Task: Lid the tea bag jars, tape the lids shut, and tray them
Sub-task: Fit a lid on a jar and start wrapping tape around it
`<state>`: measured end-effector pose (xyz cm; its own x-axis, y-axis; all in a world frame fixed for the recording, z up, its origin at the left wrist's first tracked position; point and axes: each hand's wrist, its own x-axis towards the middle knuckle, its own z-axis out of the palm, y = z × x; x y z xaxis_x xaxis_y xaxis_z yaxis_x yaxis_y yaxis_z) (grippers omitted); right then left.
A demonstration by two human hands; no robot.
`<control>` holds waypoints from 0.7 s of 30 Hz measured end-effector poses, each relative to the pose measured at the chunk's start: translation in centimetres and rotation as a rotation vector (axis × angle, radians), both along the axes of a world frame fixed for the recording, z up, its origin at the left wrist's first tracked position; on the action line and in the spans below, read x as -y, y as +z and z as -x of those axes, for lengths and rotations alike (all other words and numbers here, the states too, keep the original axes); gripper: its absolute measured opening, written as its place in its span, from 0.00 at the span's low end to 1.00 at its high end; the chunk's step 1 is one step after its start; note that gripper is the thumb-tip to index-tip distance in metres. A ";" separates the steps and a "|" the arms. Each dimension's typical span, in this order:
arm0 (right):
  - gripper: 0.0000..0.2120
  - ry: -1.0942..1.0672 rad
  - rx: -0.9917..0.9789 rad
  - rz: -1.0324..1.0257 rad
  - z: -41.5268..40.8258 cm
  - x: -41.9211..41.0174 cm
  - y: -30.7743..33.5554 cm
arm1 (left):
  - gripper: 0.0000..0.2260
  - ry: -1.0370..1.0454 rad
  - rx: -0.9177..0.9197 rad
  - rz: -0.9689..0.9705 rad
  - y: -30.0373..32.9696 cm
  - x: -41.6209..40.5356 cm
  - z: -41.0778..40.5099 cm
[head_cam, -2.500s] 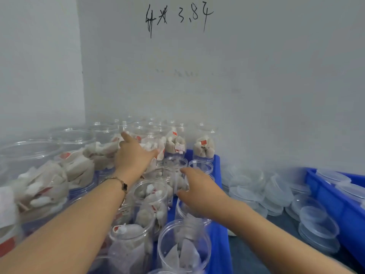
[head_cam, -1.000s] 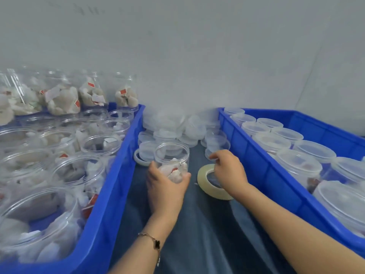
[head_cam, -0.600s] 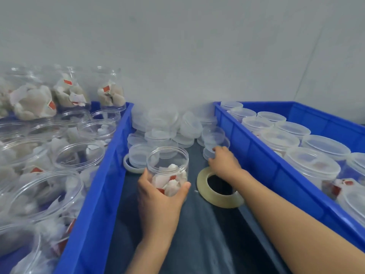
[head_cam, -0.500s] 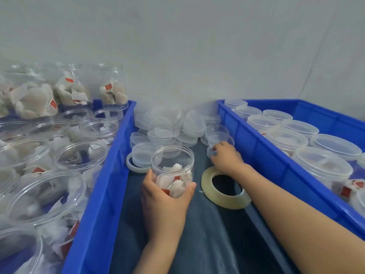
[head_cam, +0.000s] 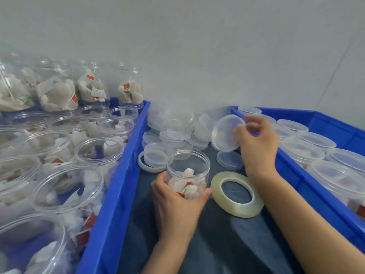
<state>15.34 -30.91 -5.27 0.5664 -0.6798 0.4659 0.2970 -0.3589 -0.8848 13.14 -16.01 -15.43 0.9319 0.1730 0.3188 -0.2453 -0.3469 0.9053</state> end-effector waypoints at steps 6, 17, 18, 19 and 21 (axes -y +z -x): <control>0.07 0.400 -0.155 -0.435 4.5 -2.8 0.4 | 0.45 -0.097 0.215 0.242 0.8 -0.4 1.2; 0.28 0.595 -0.199 -0.104 5.9 -6.4 -5.0 | 0.41 -0.198 0.241 0.219 1.3 -1.2 1.2; 0.28 0.616 -0.167 -0.111 5.9 -6.4 -5.3 | 0.41 -0.224 0.210 0.242 1.3 -1.1 1.1; 0.26 0.631 -0.140 -0.113 5.9 -6.5 -5.5 | 0.42 -0.231 0.192 0.256 1.2 -1.0 1.0; 0.25 0.636 -0.111 -0.121 6.0 -6.5 -5.8 | 0.41 -0.234 0.190 0.287 1.0 -0.9 0.9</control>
